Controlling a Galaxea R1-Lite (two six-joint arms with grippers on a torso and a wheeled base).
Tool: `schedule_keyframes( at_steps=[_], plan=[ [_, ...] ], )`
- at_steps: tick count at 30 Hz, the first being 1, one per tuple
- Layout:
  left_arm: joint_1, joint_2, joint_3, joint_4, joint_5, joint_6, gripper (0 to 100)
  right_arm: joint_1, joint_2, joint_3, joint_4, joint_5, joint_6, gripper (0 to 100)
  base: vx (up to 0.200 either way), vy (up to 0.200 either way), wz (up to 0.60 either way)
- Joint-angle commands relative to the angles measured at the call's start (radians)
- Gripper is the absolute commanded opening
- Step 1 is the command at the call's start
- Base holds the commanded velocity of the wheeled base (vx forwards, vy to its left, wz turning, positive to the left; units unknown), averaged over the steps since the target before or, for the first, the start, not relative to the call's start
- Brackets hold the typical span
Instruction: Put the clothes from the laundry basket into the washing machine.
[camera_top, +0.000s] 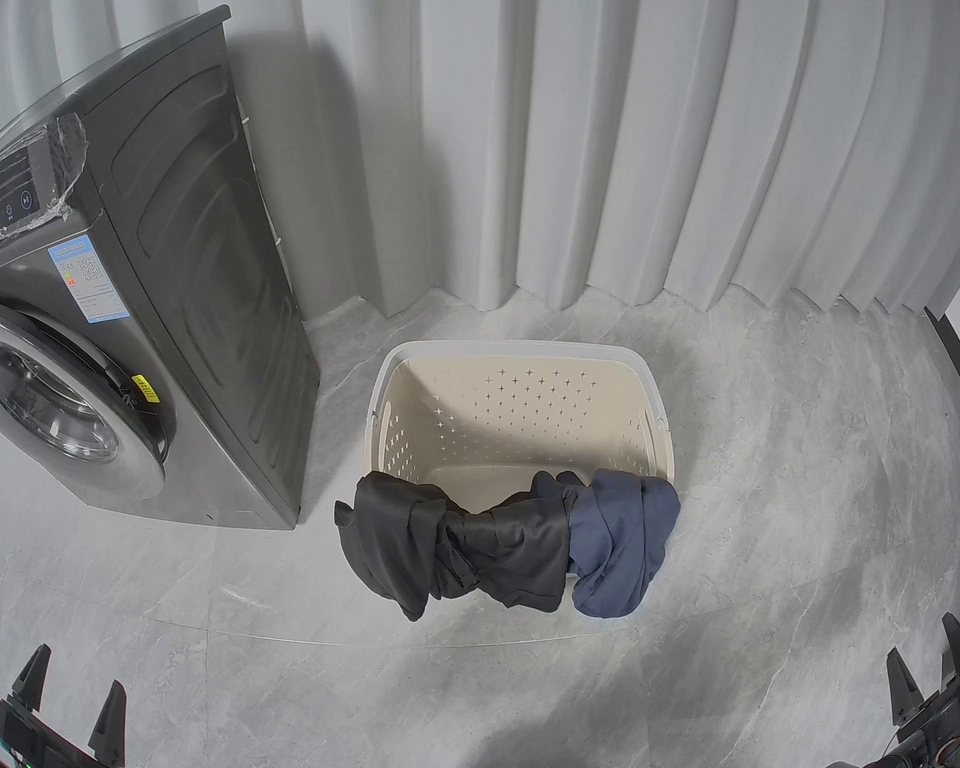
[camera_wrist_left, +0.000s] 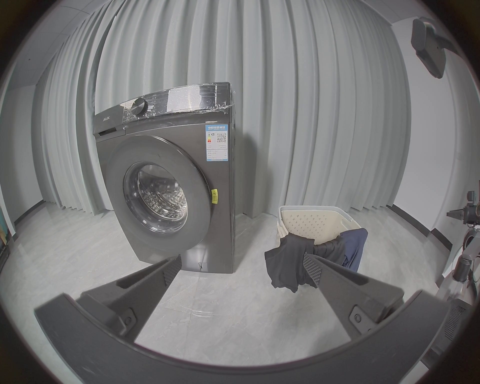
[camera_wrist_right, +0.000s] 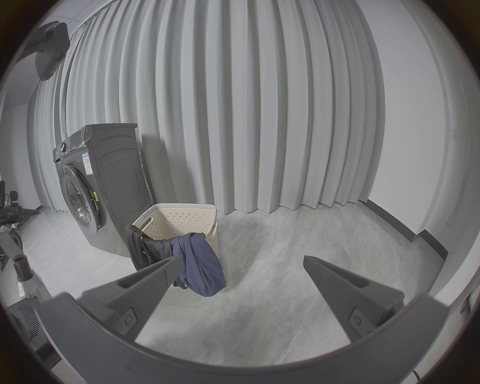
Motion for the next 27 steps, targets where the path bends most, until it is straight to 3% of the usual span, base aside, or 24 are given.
schedule_keyframes(
  at_steps=[1,14,27],
  plan=[
    [0.001,-0.013,0.018,0.000,0.000,0.000,100,0.000,-0.004,0.018,0.000,0.001,0.000,100,0.000,0.000,0.00],
    [0.001,-0.013,0.018,0.000,0.000,0.000,100,0.002,-0.004,0.018,0.000,0.001,0.001,100,0.185,0.000,0.00],
    [0.001,-0.013,0.018,0.000,0.000,0.000,100,0.002,-0.004,0.018,0.000,0.001,0.001,100,0.000,-0.015,0.00]
  ],
)
